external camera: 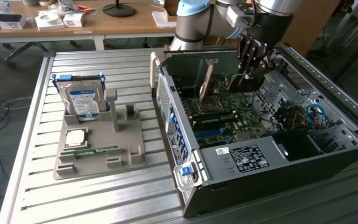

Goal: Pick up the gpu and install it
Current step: 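Insert the gpu into the slot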

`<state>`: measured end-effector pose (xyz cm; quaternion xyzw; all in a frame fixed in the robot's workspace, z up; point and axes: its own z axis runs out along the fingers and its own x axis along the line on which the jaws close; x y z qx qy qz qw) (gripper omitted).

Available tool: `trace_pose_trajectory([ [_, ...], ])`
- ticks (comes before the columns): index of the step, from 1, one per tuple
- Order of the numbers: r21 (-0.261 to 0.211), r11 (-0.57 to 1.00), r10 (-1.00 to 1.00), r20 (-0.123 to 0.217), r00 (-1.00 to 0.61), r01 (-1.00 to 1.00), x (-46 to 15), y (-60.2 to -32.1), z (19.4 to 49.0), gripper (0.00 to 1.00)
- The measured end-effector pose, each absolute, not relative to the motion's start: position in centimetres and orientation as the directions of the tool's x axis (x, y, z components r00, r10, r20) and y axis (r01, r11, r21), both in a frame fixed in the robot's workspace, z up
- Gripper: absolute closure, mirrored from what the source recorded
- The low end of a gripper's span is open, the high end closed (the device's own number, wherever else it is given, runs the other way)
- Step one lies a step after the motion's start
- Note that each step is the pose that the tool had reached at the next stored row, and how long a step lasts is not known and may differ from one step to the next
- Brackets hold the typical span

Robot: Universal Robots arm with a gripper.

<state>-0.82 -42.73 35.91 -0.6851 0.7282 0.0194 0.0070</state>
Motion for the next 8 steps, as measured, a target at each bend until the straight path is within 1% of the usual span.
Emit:
trace_pose_trajectory([
  [8,0.015,0.053,-0.998,-0.038,-0.053,-0.998,-0.98,-42.97,35.6,0.74],
])
